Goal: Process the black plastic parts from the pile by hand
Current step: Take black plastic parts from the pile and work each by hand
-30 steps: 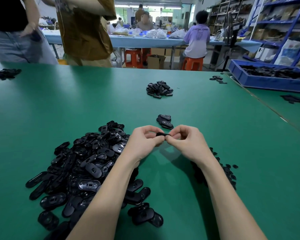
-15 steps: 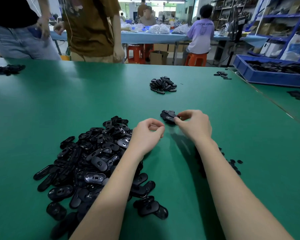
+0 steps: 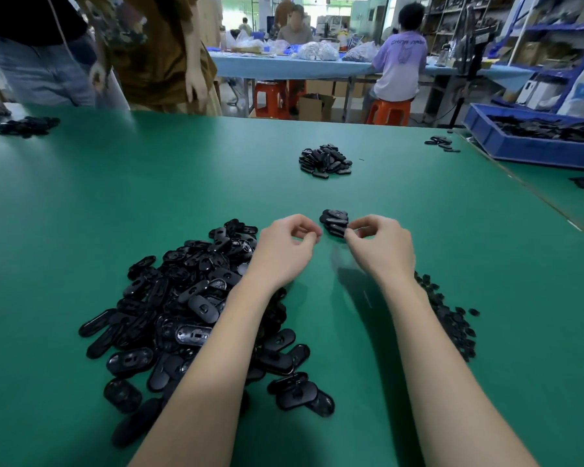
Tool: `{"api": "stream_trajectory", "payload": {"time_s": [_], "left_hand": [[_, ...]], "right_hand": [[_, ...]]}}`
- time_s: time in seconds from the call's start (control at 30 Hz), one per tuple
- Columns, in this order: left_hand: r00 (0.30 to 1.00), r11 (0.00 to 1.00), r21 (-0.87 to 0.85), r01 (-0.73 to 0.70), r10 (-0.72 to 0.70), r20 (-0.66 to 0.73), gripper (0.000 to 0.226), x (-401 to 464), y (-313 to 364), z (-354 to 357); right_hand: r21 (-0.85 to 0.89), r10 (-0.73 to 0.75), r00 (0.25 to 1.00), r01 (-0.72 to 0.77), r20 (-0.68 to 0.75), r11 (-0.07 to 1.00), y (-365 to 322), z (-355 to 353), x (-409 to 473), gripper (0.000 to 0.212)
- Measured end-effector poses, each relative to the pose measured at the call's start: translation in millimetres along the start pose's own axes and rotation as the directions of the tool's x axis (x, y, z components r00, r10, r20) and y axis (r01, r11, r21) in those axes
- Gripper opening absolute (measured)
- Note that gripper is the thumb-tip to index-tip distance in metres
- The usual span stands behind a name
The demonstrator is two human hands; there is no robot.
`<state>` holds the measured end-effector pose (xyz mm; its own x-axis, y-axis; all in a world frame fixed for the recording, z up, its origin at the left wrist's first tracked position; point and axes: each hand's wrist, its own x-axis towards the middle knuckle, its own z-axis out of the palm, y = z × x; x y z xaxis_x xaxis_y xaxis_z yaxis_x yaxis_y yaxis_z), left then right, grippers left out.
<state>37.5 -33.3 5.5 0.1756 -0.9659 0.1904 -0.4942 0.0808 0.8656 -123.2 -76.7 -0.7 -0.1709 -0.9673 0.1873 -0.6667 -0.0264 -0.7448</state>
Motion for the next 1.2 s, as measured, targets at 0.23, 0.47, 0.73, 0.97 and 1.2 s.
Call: {"api": "stream_trajectory", "payload": {"time_s": [0.23, 0.47, 0.73, 0.97, 1.2], "left_hand": [[0.998, 0.843, 0.538, 0.012, 0.019, -0.052, 0.023, -1.8, -16.5, -28.5], [0.998, 0.797, 0.601, 0.052, -0.029, -0.048, 0.029, -7.2, -14.9, -28.2], [0.991, 0.845, 0.535, -0.006, 0.079, -0.113, 0.017, -6.2, -14.2, -24.0], [1.000, 0.990, -0.141, 0.020, -0.022, -0.011, 0.017, -3.4, 7.3, -7.9], [0.993, 0.966, -0.247, 0.076, -0.050, 0.110, 0.018, -4.5, 6.2, -1.6]], "right_hand": [[-0.060, -0.058, 0.995, 0.063, 0.076, 0.996, 11.1, -0.7, -44.5, 0.007], [-0.051, -0.082, 0.990, 0.088, 0.118, 0.995, 6.9, 5.4, -49.3, 0.006], [0.048, -0.063, 0.990, 0.057, 0.129, 0.997, 5.2, 7.5, -47.8, 0.006], [0.480, -0.003, 0.975, -0.106, 0.221, 0.871, 0.2, 1.6, -43.2, 0.003], [0.572, 0.020, 0.959, -0.185, 0.283, 0.799, -2.0, -8.5, -43.7, 0.012]]}}
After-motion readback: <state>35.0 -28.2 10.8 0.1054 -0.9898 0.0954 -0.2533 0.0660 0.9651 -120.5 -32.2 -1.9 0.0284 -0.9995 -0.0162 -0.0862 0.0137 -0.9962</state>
